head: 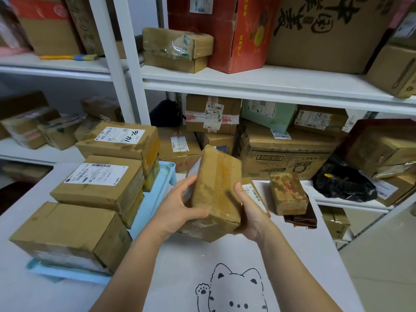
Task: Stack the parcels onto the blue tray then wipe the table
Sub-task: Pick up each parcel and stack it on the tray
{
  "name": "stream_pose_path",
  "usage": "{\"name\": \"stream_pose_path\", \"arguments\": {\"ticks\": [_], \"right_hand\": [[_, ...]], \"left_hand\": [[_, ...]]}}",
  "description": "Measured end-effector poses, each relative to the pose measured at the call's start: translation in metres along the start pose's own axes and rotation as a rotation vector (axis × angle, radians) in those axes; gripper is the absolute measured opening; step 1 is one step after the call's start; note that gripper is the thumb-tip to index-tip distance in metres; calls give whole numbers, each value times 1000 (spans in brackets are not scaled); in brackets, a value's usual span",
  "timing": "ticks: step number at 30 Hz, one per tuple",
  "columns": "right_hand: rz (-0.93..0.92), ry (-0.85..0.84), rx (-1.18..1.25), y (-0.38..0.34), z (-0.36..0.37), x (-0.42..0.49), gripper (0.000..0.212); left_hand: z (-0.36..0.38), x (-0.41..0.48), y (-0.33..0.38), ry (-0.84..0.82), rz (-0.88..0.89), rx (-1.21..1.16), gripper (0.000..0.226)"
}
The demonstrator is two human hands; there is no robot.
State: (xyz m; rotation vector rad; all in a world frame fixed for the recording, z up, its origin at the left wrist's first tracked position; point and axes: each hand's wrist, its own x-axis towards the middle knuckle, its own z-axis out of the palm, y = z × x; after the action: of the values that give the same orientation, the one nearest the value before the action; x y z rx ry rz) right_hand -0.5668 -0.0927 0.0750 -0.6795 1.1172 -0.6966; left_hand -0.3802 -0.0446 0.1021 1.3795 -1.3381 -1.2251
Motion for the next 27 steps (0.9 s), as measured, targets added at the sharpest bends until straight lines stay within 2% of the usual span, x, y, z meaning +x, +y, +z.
{"name": "stream_pose_path", "arguments": {"ticks": [2, 3, 5, 6, 10, 12, 15, 17, 19, 20, 23, 25, 27], "right_hand": [[-26, -27, 82, 3, 0, -2, 60], [-30, -41, 128, 6, -2, 0, 61], [-34, -62, 222, 14, -10, 4, 66], [-36, -73, 272, 17, -13, 5, 69], [-37, -174, 454, 16, -24, 6, 55], [-38, -238, 465, 10, -24, 4, 48], [-28, -327, 430, 1, -14, -1, 44], [-21, -353, 405, -3, -4, -2, 61], [-2, -352, 379, -6, 7, -6, 70], [3, -345, 372, -9, 16, -7, 68], [27, -327, 437, -22, 39, -14, 39], [-8, -399, 449, -28, 56, -10, 42], [-87, -338, 385, -32, 68, 5, 32]], "left_hand": [[7, 1, 10, -10, 68, 169, 94], [9, 4, 14, 4, 100, 182, 78], [13, 9, 21, 77, 146, 112, 28], [13, 13, 20, 147, 151, 71, 21], [-1, 25, 20, 549, 64, 78, 31], [-17, 28, 24, 609, 8, -37, 40], [-35, 34, 31, 465, -105, -160, 56], [-42, 37, 33, 283, -157, -279, 63], [-44, 42, 33, 193, -184, -389, 67], [-50, 45, 32, 183, -202, -430, 67], [-68, 50, 31, 162, -255, -496, 61], [-82, 52, 34, 188, -263, -487, 59], [-99, 57, 38, 279, -266, -501, 55]]}}
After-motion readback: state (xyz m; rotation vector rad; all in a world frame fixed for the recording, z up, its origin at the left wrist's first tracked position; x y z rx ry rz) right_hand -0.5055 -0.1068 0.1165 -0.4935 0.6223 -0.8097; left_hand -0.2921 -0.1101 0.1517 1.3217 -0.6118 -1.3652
